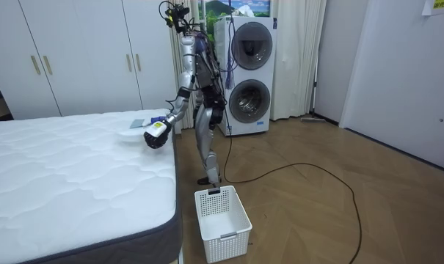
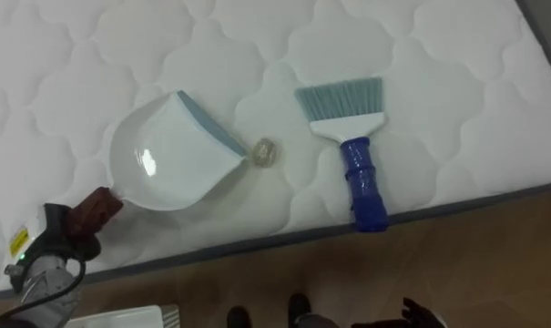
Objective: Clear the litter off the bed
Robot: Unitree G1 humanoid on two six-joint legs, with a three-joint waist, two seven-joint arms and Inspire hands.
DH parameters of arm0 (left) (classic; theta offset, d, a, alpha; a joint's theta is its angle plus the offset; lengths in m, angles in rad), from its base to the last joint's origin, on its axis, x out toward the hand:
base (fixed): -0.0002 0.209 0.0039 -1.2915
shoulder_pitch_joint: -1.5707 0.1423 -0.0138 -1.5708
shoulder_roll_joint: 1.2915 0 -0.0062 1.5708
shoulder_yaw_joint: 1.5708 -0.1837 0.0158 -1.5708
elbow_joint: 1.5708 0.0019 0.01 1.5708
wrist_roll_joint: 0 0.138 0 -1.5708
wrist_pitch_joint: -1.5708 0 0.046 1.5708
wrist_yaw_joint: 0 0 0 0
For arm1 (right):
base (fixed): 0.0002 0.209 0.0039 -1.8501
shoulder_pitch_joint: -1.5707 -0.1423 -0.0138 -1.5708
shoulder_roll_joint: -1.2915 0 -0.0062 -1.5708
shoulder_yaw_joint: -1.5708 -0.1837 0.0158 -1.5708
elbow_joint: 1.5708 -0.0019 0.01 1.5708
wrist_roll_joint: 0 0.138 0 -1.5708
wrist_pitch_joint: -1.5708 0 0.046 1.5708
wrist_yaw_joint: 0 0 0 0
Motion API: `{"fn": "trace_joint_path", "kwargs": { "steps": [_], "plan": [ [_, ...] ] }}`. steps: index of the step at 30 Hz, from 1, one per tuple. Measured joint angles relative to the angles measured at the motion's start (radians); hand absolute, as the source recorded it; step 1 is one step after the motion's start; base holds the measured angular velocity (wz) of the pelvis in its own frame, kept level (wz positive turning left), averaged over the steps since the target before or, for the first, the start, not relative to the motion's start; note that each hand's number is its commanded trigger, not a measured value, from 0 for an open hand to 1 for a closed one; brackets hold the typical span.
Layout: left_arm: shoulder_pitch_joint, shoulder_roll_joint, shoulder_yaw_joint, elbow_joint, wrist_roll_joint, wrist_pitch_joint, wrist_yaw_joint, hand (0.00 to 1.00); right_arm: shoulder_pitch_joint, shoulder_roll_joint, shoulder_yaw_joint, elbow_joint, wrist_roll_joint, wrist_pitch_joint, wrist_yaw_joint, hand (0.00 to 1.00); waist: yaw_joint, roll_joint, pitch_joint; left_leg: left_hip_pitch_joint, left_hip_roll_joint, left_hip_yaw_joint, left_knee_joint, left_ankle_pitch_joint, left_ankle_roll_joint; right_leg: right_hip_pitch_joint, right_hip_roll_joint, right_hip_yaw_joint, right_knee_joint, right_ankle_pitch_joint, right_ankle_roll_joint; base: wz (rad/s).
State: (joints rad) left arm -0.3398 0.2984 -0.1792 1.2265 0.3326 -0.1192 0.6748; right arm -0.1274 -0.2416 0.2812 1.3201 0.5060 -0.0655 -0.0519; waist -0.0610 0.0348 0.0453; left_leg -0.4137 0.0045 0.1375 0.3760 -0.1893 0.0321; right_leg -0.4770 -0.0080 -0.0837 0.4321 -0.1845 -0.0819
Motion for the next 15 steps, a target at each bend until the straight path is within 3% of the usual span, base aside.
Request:
{"fn": "trace_joint_path", "kwargs": {
  "steps": [4,9,15],
  "plan": [
    [0.027,0.004,-0.002,-0.043,0.035,-0.026,0.048,1.0,0.004,0.0,-0.041,-0.001,0.006,-0.01,0.0,0.0,-0.009,0.01,-0.0078,0.001,-0.003,0.001,0.0,0.003,0.005,0.002,-0.005,-0.007,0.0,0.0,0.0,-0.03],
    [0.066,0.011,-0.003,-0.064,0.078,-0.045,0.063,1.0,0.003,-0.002,-0.101,0.0,0.042,-0.032,-0.003,0.0,-0.021,0.009,-0.0091,0.006,-0.003,0.001,0.002,0.004,0.005,0.008,-0.005,-0.004,0.0,0.0,0.001,0.0],
    [0.07,0.024,-0.003,-0.069,0.151,-0.056,0.083,1.0,0.001,-0.003,-0.162,-0.035,0.092,-0.036,-0.051,0.0,-0.02,0.006,-0.0105,0.006,-0.003,0.003,0.002,0.004,0.005,0.007,-0.005,-0.003,0.0,0.001,0.002,0.0]
  ]
}}
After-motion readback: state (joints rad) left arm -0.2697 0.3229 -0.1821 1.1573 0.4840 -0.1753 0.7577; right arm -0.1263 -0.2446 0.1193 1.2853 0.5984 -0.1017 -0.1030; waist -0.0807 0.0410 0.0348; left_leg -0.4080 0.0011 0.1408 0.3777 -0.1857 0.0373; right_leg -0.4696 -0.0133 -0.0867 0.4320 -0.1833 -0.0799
